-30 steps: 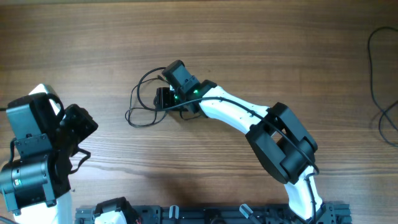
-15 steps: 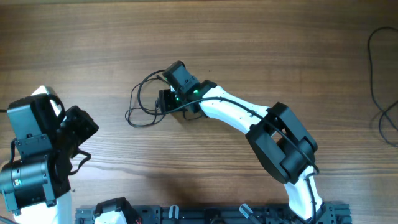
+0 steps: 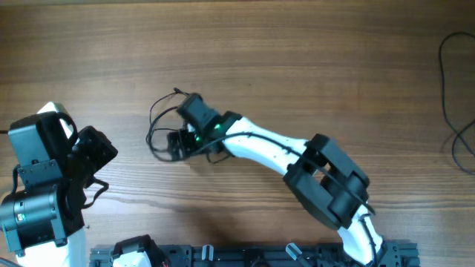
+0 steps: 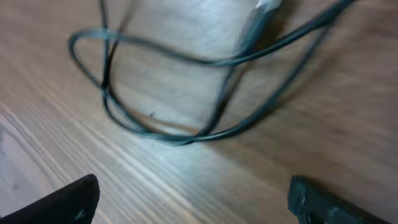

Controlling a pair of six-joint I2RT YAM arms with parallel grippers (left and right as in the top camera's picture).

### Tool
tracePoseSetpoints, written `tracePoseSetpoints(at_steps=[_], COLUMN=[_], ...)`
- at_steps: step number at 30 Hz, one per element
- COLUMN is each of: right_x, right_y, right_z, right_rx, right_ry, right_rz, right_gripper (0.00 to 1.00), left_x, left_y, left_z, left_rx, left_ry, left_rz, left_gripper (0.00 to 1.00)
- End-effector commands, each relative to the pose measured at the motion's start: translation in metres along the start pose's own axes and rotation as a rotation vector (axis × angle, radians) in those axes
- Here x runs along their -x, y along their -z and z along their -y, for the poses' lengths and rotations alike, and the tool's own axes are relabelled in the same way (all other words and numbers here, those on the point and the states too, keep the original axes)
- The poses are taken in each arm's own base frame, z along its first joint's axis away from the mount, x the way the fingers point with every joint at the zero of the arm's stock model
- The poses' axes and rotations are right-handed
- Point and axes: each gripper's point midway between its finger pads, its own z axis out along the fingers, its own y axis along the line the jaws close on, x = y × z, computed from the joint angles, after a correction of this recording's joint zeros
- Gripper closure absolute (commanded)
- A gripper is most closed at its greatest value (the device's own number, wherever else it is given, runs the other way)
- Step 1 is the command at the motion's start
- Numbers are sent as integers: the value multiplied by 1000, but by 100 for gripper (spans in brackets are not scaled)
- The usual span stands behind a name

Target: Untangle cables

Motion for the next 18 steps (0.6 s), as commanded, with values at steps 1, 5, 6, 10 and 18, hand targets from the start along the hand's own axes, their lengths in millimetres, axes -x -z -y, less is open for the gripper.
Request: tracePoseSetpoints(at_steps=[1, 5, 6, 10, 18], right_x=[-19, -5, 0, 17, 29], right_y=[-17, -21, -20, -16, -42], right_z=[-16, -39, -39, -33, 3], right_rx=[-17, -40, -66, -166, -170], right_ry=[119, 366, 447, 890, 1104], right_rz=[-9, 121, 150, 192, 155], right_gripper=[0, 6, 7, 6, 7], left_x=[5, 5, 5, 5, 5], left_y=[4, 4, 4, 4, 4], left_z=[3, 3, 3, 3, 3], left_rx=[-15, -15, -15, -15, -15], left_ry=[13, 13, 13, 13, 13], left_rz=[17, 17, 17, 17, 17], left_gripper=[71, 71, 70, 70, 70])
